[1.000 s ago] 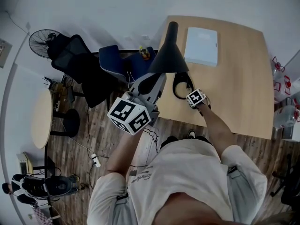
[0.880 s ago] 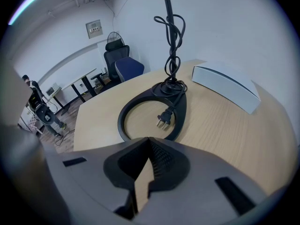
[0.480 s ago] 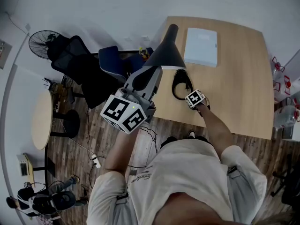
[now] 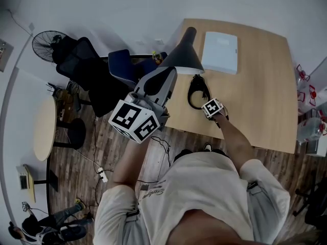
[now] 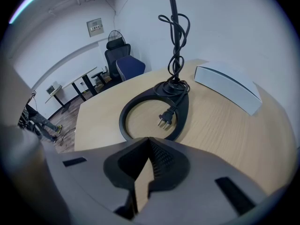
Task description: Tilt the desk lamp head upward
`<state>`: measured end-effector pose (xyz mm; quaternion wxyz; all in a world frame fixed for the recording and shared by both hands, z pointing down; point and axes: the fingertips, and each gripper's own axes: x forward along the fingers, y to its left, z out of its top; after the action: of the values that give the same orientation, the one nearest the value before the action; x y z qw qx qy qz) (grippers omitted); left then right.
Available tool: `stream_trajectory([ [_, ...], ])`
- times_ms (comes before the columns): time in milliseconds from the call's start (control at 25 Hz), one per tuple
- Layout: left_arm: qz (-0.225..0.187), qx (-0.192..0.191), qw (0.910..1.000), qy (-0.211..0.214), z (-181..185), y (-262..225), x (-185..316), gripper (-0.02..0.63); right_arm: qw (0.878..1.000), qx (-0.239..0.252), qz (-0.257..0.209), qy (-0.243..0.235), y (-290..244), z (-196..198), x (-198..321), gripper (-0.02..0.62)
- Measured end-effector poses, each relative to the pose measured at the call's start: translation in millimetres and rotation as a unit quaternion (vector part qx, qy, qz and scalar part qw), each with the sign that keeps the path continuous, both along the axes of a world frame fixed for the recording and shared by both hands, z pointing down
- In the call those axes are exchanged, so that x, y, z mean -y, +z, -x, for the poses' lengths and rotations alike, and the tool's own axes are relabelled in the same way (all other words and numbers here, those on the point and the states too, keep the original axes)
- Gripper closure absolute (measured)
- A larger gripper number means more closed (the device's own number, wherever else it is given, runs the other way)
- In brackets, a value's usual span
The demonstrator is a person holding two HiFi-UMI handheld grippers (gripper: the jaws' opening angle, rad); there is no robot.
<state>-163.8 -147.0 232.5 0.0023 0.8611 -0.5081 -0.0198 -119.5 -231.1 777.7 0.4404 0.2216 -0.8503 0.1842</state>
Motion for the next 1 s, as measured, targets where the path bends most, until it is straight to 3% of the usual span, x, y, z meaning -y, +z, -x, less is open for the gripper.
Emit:
stream_trajectory([
  [400,0.000,-0.007,1.0000,-0.001,8,-4,1,0.591,1.000,0.005,-0.004,-0.001,-2,6,-1,0.600],
  [520,-0.008,-0.005,0.9999,-0.006,10,-1,-2,0.591,1.000,-0.013,0.014,-0.002,3,-2,-10,0.598],
  [640,-0.017,0.002,0.9997,-0.016,14,1,-9,0.591,0.999,0.019,0.025,0.015,8,-6,-25,0.600],
  [1000,0.004,-0.007,0.9998,-0.016,29,26,-26,0.591,0.999,0.043,-0.015,0.026,-12,-15,-44,0.600],
])
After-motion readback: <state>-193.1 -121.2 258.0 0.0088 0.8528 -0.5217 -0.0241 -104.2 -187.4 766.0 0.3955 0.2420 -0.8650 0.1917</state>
